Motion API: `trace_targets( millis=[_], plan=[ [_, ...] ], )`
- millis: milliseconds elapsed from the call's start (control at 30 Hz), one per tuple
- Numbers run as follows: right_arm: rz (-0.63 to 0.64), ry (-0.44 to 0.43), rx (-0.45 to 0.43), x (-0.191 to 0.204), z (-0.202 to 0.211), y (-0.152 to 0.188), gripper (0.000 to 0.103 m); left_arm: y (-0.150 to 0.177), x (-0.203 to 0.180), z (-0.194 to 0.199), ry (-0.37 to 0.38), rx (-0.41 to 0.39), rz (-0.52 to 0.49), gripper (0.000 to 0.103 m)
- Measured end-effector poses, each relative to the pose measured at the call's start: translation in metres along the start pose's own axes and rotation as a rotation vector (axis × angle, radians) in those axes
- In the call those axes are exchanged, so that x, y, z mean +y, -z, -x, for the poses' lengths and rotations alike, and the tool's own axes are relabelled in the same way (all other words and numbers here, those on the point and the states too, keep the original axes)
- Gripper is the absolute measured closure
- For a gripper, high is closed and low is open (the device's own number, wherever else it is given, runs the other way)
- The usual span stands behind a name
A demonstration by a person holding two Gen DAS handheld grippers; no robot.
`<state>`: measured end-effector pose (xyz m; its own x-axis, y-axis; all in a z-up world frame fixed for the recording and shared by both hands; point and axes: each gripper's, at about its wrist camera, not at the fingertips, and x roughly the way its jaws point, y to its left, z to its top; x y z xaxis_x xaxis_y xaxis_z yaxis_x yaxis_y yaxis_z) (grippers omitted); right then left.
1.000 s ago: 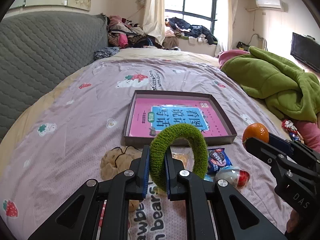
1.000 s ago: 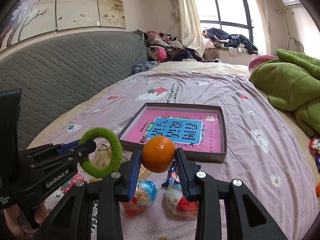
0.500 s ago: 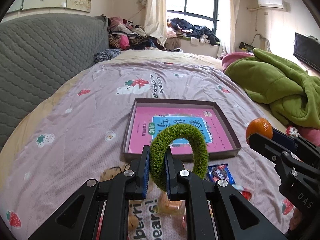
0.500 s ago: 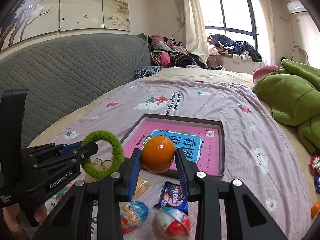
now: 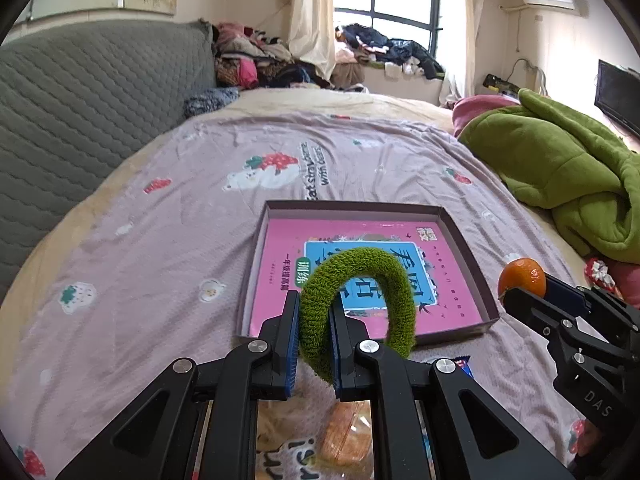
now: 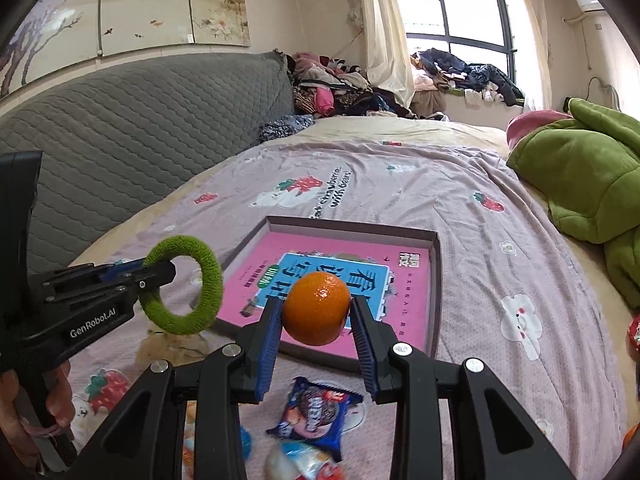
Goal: Organize objects
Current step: 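Lift the ring and orange and carry both over the grey tray, then open left tool over the book while right tool releases the orange beside it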
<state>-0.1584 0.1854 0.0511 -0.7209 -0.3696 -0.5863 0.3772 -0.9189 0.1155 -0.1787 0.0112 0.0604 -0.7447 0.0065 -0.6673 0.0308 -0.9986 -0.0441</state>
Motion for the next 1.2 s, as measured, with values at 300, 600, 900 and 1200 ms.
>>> trace_targets(
  millis=[300,600,900,1200],
  plan=[
    [-0.006,0.014,0.036,-0.02,-0.036,0.003,0.068,-0.009,-0.006,-0.045,0.012,0.061,-0.02,0.09],
    [-0.041,0.02,0.09,-0.037,-0.071,0.012,0.068,-0.009,-0.005,-0.086,-0.016,0.141,-0.023,0.09],
    [-0.055,0.052,0.137,-0.043,-0.094,0.02,0.068,-0.008,-0.002,-0.115,-0.056,0.198,-0.009,0.09],
    [-0.066,0.078,0.182,-0.047,-0.112,0.027,0.067,-0.007,-0.001,-0.138,-0.108,0.244,-0.007,0.089]
  ],
)
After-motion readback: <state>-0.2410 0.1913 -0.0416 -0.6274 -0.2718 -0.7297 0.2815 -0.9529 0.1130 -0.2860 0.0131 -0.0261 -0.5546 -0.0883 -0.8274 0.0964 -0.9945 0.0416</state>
